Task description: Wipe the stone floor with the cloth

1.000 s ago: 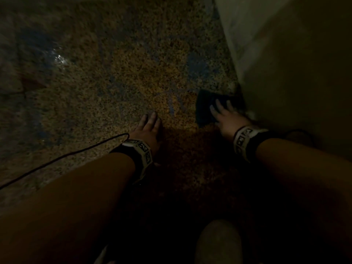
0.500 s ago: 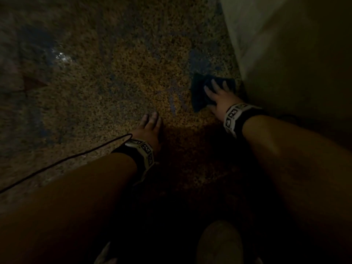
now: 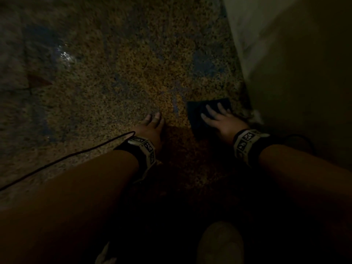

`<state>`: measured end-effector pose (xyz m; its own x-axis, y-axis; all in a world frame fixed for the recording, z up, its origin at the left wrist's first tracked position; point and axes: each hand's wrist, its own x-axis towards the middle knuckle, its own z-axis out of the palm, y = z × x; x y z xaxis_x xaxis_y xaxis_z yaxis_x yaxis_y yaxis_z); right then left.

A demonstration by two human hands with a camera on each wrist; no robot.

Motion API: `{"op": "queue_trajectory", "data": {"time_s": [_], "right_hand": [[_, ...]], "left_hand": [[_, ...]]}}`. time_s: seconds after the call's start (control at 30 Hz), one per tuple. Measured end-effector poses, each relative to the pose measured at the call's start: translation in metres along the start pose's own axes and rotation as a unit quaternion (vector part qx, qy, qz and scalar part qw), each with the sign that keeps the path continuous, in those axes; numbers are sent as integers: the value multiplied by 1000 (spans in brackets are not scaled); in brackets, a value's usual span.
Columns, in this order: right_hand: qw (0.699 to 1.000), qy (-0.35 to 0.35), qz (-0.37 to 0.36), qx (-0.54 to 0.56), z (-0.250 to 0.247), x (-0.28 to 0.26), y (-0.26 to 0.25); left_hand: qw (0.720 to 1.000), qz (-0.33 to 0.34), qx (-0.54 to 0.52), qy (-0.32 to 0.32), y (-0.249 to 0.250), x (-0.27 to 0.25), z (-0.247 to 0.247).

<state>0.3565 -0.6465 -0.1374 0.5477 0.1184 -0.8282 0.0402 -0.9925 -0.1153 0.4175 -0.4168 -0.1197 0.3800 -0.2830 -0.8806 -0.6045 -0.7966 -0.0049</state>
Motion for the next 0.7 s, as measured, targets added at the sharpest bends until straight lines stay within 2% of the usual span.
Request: {"op": "queue_trajectory", "data": {"time_s": [0.13,0.23,0.33,0.43,0.57,0.63,0.7], "right_hand": [[1000,29,4,-4,-10,2,2],[996,73,34,44,-24,17,-6],[992,61,77,78,-44,35,-16],[990,79,92,73,-49,41,-23],[998,42,41,16,-26,24,-40],[1000,17,-4,-9,-11,13,-51],[1000,7,-16,-11,-2,8,-57]], "left_hand": [[1000,6,-2,4,-1,2,5],[1000,0,-8,12,-3,8,13],[1000,1,-19,16,-3,10,15],[999,3,-43,18,-4,11,15],[996,21,-78,28,-9,7,14],[996,25,-76,31,-13,3,15],[997,24,-59,42,-18,-1,19]]}}
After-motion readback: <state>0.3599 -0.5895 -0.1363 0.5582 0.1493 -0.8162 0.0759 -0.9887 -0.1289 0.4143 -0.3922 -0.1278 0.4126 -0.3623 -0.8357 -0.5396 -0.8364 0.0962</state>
